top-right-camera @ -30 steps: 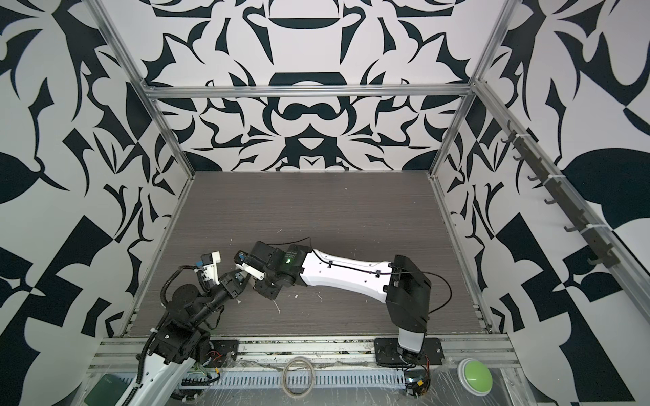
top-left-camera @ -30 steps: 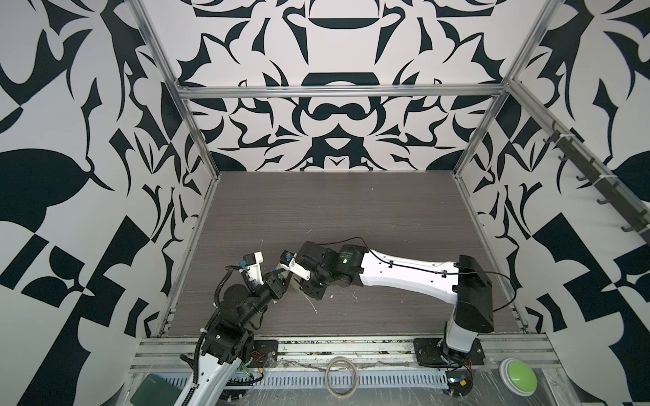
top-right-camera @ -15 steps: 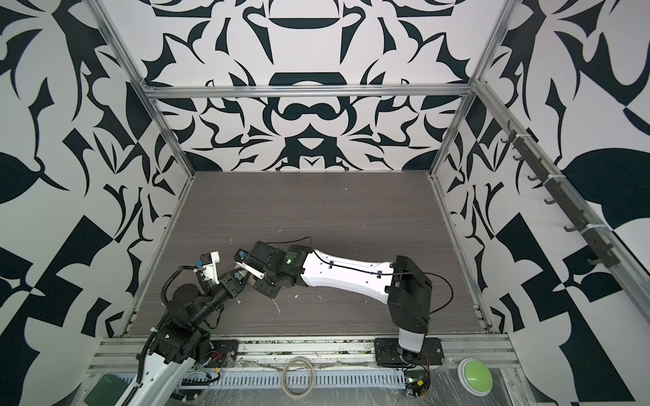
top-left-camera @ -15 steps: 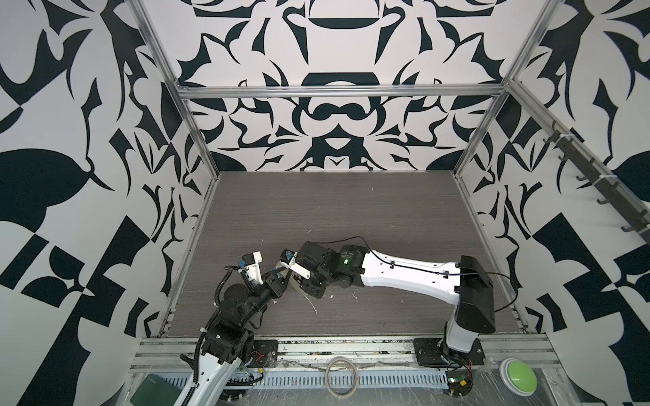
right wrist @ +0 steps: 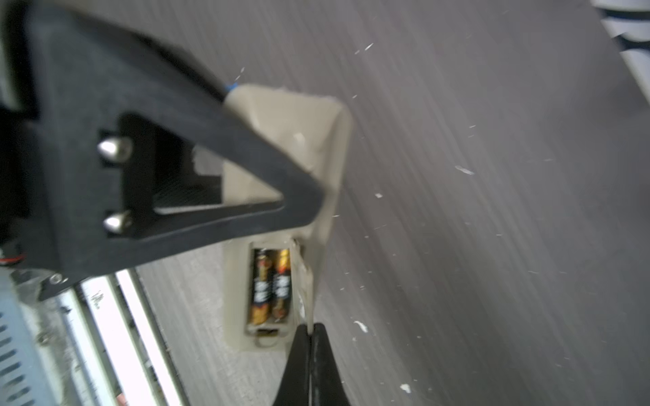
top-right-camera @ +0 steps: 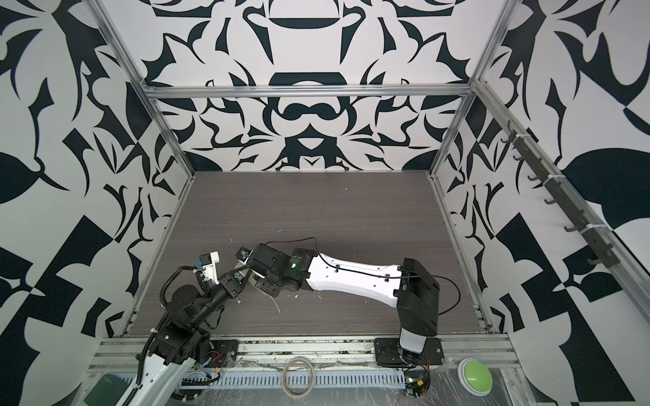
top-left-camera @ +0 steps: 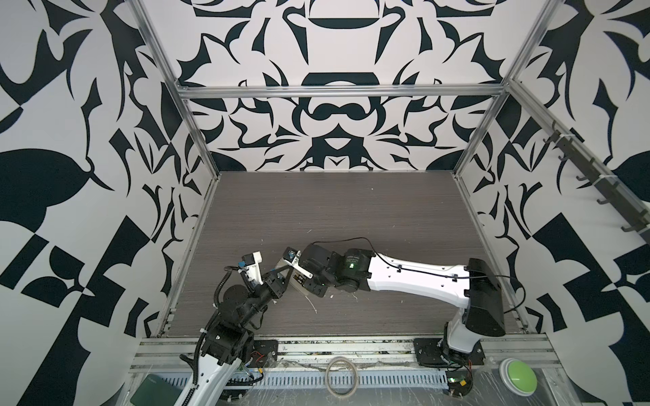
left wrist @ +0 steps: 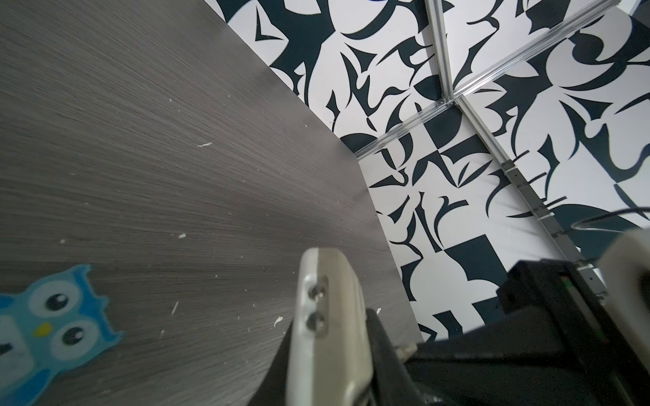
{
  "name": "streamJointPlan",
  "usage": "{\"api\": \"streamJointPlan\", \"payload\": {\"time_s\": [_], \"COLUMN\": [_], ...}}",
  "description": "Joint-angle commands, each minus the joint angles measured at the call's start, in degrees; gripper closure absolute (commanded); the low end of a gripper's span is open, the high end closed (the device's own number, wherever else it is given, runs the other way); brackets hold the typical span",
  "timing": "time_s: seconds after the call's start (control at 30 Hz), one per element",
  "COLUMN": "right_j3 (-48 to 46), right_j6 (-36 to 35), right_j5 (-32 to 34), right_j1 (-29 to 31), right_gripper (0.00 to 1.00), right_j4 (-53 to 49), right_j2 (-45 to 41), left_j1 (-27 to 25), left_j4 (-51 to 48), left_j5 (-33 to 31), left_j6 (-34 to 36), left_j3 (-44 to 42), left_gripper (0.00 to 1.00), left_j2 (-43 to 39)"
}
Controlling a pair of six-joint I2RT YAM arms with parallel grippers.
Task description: Load the batteries into the remote control
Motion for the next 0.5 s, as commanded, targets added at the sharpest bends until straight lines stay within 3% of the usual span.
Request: {"api": "streamJointPlan", "payload": {"time_s": [0.0,0.3,0.47], "right_j3": [-2.9,-11.4,-9.5], "right_j6": [0.6,3.8,3.6], "right_j5": [7.0,7.2,13.7], "right_j1": [-1.0,-10.3,-11.3], "right_gripper": [1.0,1.0,1.0], "right_j4": [2.6,-2.1,-6.3], "right_j2": [-5.1,-2.7,5.2], "left_j1": [-0.4,-0.4,-0.4], "left_j4": [-6.1,-7.3,-7.3], "left_j5": [1.9,2.2,2.2], "left_j6": [-0.3,0.2,0.1], "left_j3": [-1.3,-0.6,-0.6], "left_gripper": [1.0,1.0,1.0], "left_j2": [-1.0,-1.1,-1.1]}}
